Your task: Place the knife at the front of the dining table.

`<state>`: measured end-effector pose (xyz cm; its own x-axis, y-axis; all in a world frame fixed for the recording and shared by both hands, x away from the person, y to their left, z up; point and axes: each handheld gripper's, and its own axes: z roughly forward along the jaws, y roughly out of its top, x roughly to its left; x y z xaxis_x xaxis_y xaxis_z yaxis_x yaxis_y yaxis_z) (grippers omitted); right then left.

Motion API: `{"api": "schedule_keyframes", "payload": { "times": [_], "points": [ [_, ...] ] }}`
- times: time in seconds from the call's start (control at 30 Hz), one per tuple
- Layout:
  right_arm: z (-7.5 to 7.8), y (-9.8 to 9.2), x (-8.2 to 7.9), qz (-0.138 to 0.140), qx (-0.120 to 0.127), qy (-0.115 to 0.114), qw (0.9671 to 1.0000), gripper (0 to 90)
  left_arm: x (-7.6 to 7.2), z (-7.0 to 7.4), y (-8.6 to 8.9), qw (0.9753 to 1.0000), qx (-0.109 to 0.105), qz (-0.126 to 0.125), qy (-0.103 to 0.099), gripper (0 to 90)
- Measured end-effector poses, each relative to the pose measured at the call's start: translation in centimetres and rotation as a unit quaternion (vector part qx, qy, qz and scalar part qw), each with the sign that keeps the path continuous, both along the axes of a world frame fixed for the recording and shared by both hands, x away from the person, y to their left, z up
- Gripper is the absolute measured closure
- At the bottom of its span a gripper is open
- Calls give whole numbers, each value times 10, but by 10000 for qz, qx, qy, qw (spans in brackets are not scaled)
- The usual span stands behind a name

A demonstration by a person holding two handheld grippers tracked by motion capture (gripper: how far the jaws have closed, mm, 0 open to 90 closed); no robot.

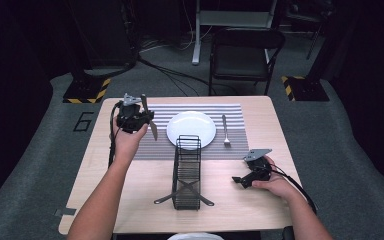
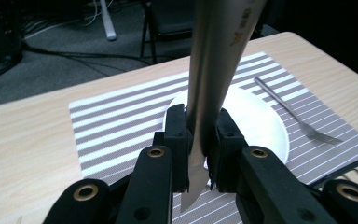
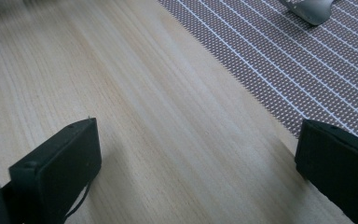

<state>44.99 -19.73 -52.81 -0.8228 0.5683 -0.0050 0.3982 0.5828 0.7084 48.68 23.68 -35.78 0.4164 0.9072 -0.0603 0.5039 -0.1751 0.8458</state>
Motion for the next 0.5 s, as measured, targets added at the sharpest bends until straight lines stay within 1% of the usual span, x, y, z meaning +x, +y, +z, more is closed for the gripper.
{"api": "schedule_keyframes", "payload": {
  "times": [0.1, 0.17, 0.27, 0.3, 0.33, 0.43, 0.47, 0.5],
  "points": [
    [0, 0, 0, -1, 0, 1, 10000, 0, 1, -7, 4, 10000, 1, 66, 51, 797],
    [0, 0, 0, 0, 0, 0, 10000, 0, 3, -12, 7, 9999, -18, 97, 120, 798],
    [0, 0, 0, 1, 0, 0, 10000, 0, 3, -20, 10, 9997, 28, 140, 213, 797],
    [0, 0, 0, 1, 0, 0, 10000, 0, 3, -20, 10, 9997, 28, 140, 213, 797],
    [0, 0, 0, -1, 0, 1, 10000, 0, 3, -23, 11, 9995, -2, 187, 236, 797],
    [0, 0, 0, 0, -1, 0, 10000, 0, 4, -28, 14, 9993, 0, 256, 290, 797],
    [0, 0, 0, -1, 0, -1, 10000, 0, 4, -31, 15, 9993, 24, 275, 267, 797],
    [0, 0, 0, 1, 0, 0, 10000, 0, 4, -32, 16, 9991, 60, 280, 302, 797]
  ]
}}
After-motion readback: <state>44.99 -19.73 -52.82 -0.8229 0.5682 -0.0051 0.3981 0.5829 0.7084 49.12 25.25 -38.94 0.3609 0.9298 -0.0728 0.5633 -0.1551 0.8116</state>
